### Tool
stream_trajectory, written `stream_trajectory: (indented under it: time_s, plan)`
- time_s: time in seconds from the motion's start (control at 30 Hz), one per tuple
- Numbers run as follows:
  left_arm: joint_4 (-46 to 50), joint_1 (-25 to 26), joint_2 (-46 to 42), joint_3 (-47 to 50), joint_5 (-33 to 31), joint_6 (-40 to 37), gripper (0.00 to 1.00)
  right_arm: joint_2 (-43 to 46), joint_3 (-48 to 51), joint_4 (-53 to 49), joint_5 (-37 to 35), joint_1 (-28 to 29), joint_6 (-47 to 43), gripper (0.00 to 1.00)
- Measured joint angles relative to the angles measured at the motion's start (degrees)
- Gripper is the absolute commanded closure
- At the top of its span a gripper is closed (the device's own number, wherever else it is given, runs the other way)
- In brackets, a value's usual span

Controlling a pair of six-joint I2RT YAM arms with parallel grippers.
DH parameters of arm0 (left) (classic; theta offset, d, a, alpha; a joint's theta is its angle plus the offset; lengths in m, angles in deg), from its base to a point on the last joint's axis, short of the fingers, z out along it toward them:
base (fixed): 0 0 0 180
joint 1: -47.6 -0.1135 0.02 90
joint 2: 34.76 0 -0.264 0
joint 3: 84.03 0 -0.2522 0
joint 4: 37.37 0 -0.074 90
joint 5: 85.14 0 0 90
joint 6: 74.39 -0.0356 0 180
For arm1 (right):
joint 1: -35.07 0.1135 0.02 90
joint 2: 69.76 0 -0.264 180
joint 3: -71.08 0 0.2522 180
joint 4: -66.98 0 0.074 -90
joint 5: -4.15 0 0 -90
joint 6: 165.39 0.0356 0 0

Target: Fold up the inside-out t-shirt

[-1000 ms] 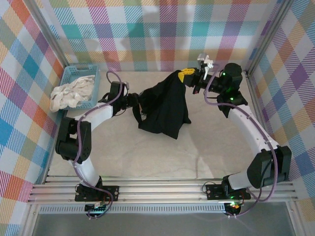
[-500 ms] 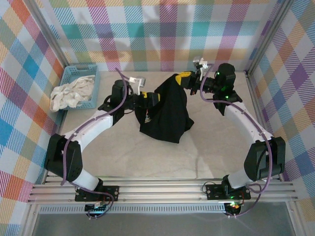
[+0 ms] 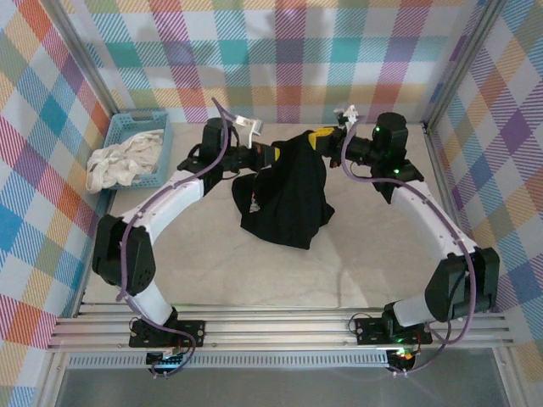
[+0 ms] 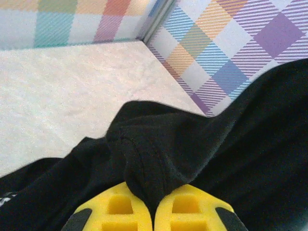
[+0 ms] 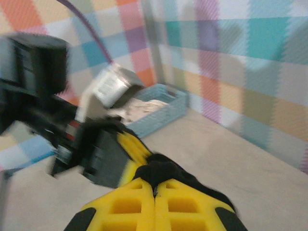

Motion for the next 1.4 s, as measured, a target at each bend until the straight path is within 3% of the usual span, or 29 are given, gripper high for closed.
stream_trajectory:
  time_s: [0.1, 0.3, 0.47, 0.67, 0.8, 0.93, 1.13, 1.4]
  plan:
    - [5.0, 1.2, -5.9, -4.3, -3.3, -3.4, 1.00, 2.4, -1.0, -5.4, -6.2, 0.5, -5.5, 1.00]
    - [10.5, 9.7, -16.0, -15.7, -6.6, -9.7, 1.00, 3.3, -5.2, -9.5, -14.2, 3.2, -11.4, 0.99]
    - [12.9, 9.7, -17.1, -16.4, -10.4, -11.0, 1.00, 3.1, -11.6, -13.1, -23.0, 5.2, -11.7, 0.92]
    - [15.0, 9.7, -15.7, -16.3, -15.9, -10.3, 1.00, -1.2, -16.1, -22.1, -35.4, 6.1, -10.5, 0.68]
    - [15.1, 9.7, -15.6, -15.6, -18.1, -8.6, 1.00, -1.9, -13.0, -27.5, -43.4, 6.3, -8.8, 0.53]
    - [15.6, 9.7, -15.6, -14.9, -18.8, -6.9, 1.00, 3.2, -1.0, -26.7, -43.6, 9.0, -6.1, 0.44]
    - [16.0, 9.7, -15.6, -14.8, -18.9, -5.9, 1.00, 11.3, 18.6, -18.8, -36.1, 15.5, -1.4, 0.29]
    - [17.3, 9.7, -15.6, -14.8, -19.4, -5.9, 1.00, 11.4, 28.8, -8.5, -31.8, 16.2, 0.3, 0.16]
